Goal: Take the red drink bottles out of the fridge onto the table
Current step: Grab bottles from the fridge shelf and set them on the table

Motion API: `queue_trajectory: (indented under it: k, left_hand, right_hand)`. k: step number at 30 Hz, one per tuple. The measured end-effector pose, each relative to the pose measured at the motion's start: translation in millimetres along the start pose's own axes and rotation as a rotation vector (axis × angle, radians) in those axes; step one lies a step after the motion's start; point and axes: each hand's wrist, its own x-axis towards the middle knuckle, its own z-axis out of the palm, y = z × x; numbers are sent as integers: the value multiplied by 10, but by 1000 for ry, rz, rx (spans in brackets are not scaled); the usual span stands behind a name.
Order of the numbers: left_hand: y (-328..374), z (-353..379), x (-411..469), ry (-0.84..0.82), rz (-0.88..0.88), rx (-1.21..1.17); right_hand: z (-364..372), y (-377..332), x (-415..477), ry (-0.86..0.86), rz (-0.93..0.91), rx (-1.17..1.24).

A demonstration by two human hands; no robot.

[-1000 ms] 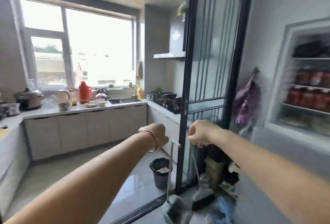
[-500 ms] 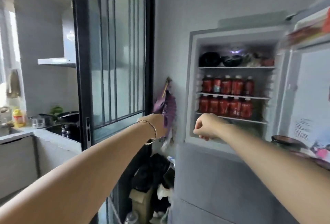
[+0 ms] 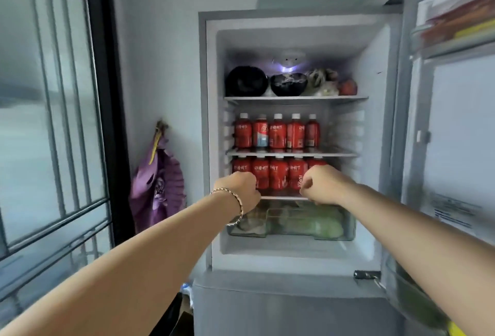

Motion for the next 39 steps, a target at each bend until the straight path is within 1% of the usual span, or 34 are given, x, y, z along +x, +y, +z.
queue_trajectory:
  k: [3,5,7,10,14,17,19,21,24,26,29,30,33,36,39]
  left_hand:
    - [31,199,618,81,9,-99]
    - [63,263,1079,169,9,-147]
    - [111,277,1559,231,12,-175]
    - [148,244,2212,255,25,-160]
    - [123,284,2841,315,5,-204]
    - [89,380,3219,367,26,-288]
    - [90,431,3433,386,72,-336]
    - [139,455,3651,389,110,-368]
    - [252,396,4042,369,104,-323]
    - [294,328,4317,318,78,-313]
    - [339,254,4610,229,105,-339]
    - [345,251,4658,241,124,-300]
    - [386,253,4583,365,221,-148]
    - [449,288,4350,428,353,-4]
    - [477,416,4124,535,450,185]
  right_hand:
    - [63,240,677,108,-17,-1]
    - [76,390,1176,214,-12,66]
    - [72,552,1745,268,11,123]
    - [24,739,2590,267,88,239]
    - [5,852,3411,270,251,451]
    - [144,959,3832,290,238,627]
    - [215,1017,3962,307,228,722]
    - [227,1066,4034,317,208,750]
    - [166,1098,4009,307,171,693]
    - [176,1145,3985,308,157,644]
    - [196,1234,3917,389,146,607]
    - [189,1268,3894,422,152,586]
    - [148,1334,3794,479,171,479]
    - [144,1320,3673,516,133,377]
    - [169,1263,3553,536,86,350]
